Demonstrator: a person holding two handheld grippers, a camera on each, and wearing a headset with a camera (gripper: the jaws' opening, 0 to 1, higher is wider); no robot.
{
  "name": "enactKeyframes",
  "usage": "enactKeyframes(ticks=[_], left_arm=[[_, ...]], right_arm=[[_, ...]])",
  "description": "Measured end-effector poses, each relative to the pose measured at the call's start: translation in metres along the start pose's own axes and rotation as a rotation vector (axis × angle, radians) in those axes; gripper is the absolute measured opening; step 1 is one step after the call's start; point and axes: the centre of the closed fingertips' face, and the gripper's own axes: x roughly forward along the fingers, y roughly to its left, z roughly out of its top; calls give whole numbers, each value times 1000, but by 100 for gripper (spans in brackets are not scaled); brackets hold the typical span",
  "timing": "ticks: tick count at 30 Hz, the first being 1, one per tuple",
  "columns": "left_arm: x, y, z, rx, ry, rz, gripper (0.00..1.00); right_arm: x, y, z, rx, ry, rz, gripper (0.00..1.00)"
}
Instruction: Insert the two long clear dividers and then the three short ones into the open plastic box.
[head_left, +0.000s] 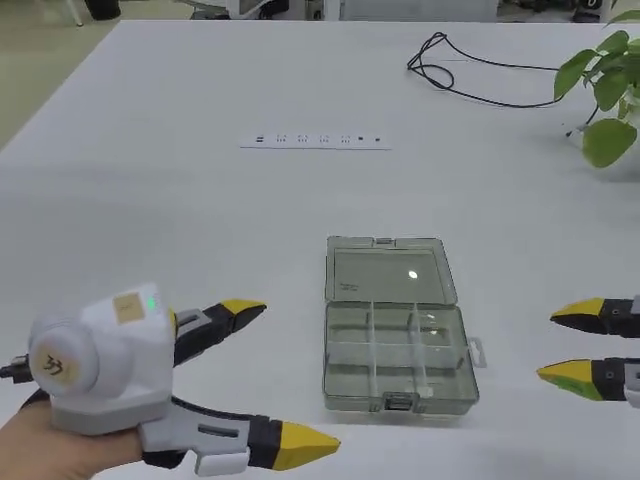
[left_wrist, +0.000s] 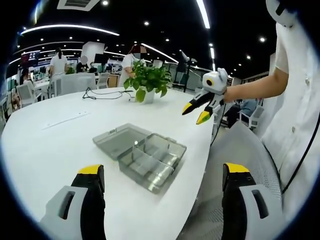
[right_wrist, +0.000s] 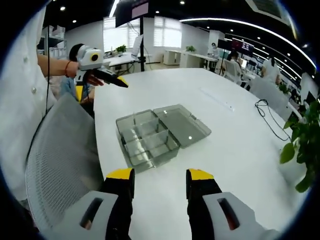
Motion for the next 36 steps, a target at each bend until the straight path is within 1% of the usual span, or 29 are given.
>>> enactKeyframes(ticks=[1, 4, 5, 6, 8, 11, 14, 22, 26, 30, 36], left_arm=[[0, -1, -1, 0, 4, 0, 100], [1, -3, -6, -1, 16, -2, 100], [1, -3, -8, 1, 19, -2, 100], [0, -3, -10, 4, 19, 1, 100], [0, -2, -11, -1, 15, 7, 100], [1, 0, -16, -2, 15, 15, 100], [2, 0, -19, -5, 15, 16, 100], [3, -2, -29, -13, 23, 18, 100], [1, -6, -29, -18, 16, 25, 100], [-2, -7, -30, -19, 20, 30, 100], [-4, -8, -30, -23, 17, 38, 100]], right_arm=[[-1, 0, -3, 3, -5, -9, 47], [-2, -1, -14, 49, -18, -49, 57], [-2, -2, -17, 50, -21, -57, 62], [-2, -3, -20, 60, -28, -75, 65], [-1, -3, -24, 80, -35, -86, 73], [0, -3, -27, 95, -53, -101, 79], [3, 1, -30, 114, -57, -96, 81], [7, 10, -34, 114, -32, -69, 82], [9, 14, -31, 99, -28, -52, 83], [9, 14, -28, 89, -26, -43, 83], [8, 13, -25, 73, -26, -41, 83]])
